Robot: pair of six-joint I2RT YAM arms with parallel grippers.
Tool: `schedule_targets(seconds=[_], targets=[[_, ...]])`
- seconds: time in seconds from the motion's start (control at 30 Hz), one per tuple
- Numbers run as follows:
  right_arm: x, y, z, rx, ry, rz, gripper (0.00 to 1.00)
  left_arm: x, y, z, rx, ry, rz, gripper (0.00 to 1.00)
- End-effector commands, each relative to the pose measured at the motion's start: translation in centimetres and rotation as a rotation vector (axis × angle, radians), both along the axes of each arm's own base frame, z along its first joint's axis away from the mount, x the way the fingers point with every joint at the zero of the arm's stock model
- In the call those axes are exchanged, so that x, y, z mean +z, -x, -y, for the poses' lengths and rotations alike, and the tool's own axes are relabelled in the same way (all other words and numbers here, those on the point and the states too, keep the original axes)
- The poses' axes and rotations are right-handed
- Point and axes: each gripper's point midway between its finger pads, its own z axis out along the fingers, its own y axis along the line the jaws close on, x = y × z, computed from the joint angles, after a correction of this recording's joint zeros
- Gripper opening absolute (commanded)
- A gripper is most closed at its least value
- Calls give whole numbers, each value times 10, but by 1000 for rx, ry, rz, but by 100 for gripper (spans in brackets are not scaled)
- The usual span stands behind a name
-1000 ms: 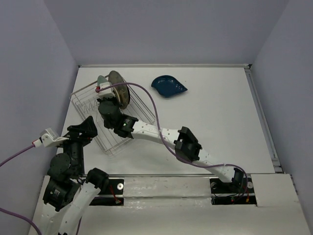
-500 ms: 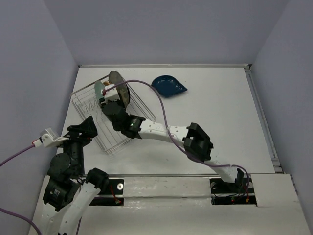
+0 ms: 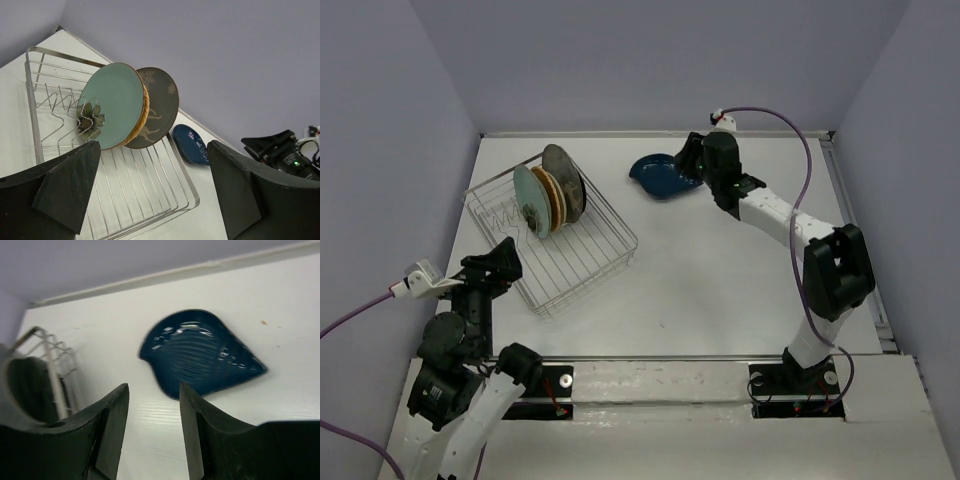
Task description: Load the plates into the dish rack
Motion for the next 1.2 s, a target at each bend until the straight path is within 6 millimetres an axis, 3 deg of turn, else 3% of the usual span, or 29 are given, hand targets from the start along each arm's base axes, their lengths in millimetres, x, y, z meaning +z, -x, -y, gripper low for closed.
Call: schedule_targets(seconds=[0.0,0.03,0.1,0.13,0.17,0.2,0.23,0.27,0.3,0.33,0.37,0.4,0.43,0.47,0.53,0.77,0.93,0.97,1.07,1.1,1.17], targets=[[-56,-24,36,270,74,-137,52,8,-4,4,-10,-3,11,99],[-44,-29,45,299,47,-125,53,7,-4,4,-13,-4,10,99],[-56,-48,66,368,84,-146,62,7,-6,5,-13,-9,4,99],[-79,-58,73,386,128,-174,64,6,-6,5,-13,-11,3,99],[-87,-61,77,407,140,-205,67,6,-7,6,-13,-12,1,99],[-72,-76,80,410,156,-163,69,5,-8,6,-12,-14,-4,99],[-75,-84,85,418,188,-158,75,5,-9,6,-12,-18,-9,99],[-99,-92,84,433,200,-195,78,5,-9,7,-12,-19,-9,99],[-88,-103,82,435,214,-175,82,5,-10,7,-12,-21,-12,99],[-91,-110,81,444,224,-177,83,4,-11,8,-11,-25,-16,99],[-122,-118,80,457,237,-224,83,4,-12,8,-10,-26,-19,99],[-112,-128,78,457,242,-212,83,3,-13,8,-10,-29,-24,99],[-120,-133,77,462,241,-227,83,3,-13,8,-8,-29,-24,99],[-149,-132,74,487,229,-285,83,3,-14,8,-8,-31,-26,99],[-146,-141,67,513,210,-261,81,1,-15,9,-7,-35,-34,99],[-183,-133,46,612,86,-333,79,0,-17,8,-1,-41,-40,99],[-208,-111,38,672,7,-419,66,0,-18,9,0,-43,-40,99],[-202,-106,33,701,-22,-414,65,0,-18,8,1,-42,-39,99],[-214,-90,32,712,-62,-458,55,1,-17,8,1,-41,-34,99],[-203,-92,32,715,-61,-424,53,1,-17,8,1,-39,-33,99],[-215,-82,33,712,-75,-455,50,2,-16,8,-2,-38,-30,99]])
